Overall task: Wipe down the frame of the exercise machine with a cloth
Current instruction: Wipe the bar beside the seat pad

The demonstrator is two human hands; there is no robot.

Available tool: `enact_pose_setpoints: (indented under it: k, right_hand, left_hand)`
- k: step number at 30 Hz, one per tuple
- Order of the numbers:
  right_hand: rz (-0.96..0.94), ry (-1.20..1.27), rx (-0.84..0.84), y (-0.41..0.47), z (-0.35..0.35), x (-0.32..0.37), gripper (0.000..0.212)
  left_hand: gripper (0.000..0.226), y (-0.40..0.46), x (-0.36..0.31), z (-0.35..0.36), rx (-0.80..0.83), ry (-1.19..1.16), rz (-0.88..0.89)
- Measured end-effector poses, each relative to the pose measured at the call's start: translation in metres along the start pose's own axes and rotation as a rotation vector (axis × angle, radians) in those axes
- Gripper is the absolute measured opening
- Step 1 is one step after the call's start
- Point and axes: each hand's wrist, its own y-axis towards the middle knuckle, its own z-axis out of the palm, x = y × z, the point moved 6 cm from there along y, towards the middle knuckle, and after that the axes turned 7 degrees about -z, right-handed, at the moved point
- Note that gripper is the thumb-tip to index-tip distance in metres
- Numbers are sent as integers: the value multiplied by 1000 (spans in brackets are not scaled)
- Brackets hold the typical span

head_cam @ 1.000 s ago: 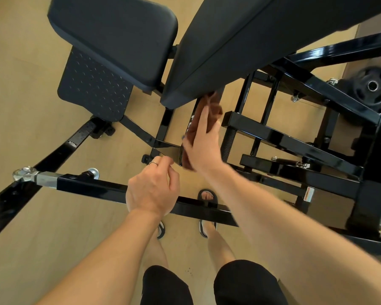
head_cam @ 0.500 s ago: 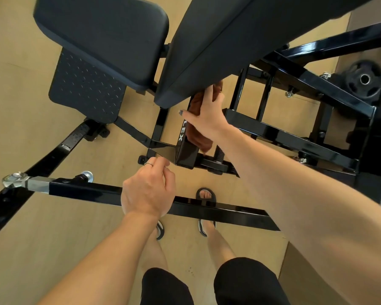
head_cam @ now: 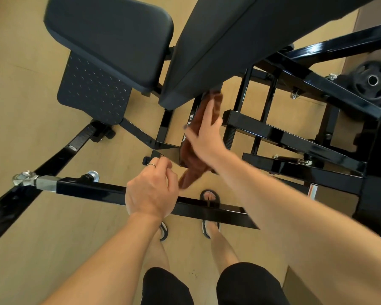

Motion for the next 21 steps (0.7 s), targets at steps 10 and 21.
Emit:
enact_pose_setpoints:
  k: [10,21]
  right_hand:
    - [53,-91,-77,-30,21,-8,102]
    - [90,-187,214,-93,15,-4,88]
  left_hand:
    - [24,2,1,2,11,-32,48]
    - [33,6,7,11,53,37,23]
